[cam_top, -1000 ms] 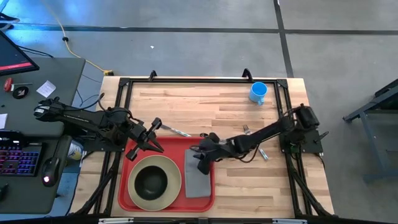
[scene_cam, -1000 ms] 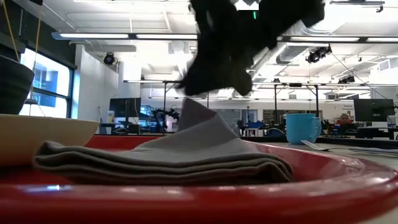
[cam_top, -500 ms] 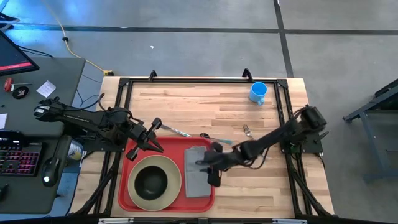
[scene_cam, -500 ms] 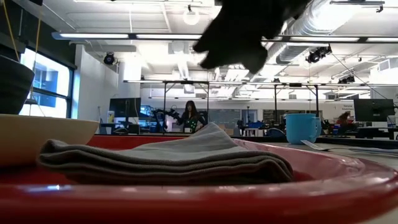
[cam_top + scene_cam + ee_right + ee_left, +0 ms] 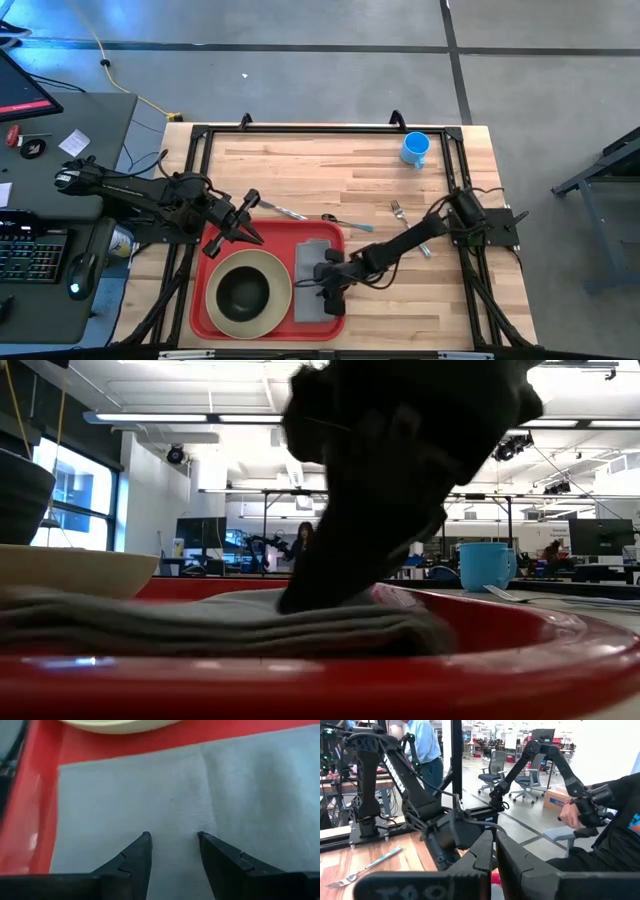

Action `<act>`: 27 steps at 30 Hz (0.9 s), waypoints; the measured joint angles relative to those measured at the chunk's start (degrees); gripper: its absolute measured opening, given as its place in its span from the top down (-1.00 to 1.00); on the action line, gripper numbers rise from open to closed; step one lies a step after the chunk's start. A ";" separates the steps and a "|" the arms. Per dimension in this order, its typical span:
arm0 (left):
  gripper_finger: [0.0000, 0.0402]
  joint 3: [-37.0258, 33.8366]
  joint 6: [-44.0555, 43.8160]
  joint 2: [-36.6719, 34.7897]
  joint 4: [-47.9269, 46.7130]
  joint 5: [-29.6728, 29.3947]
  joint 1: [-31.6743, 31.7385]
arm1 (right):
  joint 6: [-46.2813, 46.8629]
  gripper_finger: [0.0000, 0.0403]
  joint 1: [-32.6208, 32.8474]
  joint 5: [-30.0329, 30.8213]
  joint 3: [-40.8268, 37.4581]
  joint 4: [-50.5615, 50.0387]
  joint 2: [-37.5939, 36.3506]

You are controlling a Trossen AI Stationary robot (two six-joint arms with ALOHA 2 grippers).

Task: Set up tray
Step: Put the gray napkin on the red serving tray to the right of the light brown plate

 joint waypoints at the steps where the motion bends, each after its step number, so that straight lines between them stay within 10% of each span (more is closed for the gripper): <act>1: 0.72 0.00 0.00 0.00 -0.13 0.00 0.00 | 0.01 0.23 0.30 -0.44 0.97 -0.65 0.60; 10: 0.72 0.00 -0.02 0.00 -0.53 0.07 0.00 | -0.45 0.23 2.52 3.27 6.97 -9.21 0.36; 19: 0.72 0.00 0.00 0.02 -1.10 0.09 0.00 | -8.23 0.23 1.14 20.08 8.28 -17.47 -0.48; 27: 0.72 0.02 0.13 -0.80 -4.33 0.12 0.00 | -3.82 0.23 -2.97 9.39 6.47 -18.45 -0.42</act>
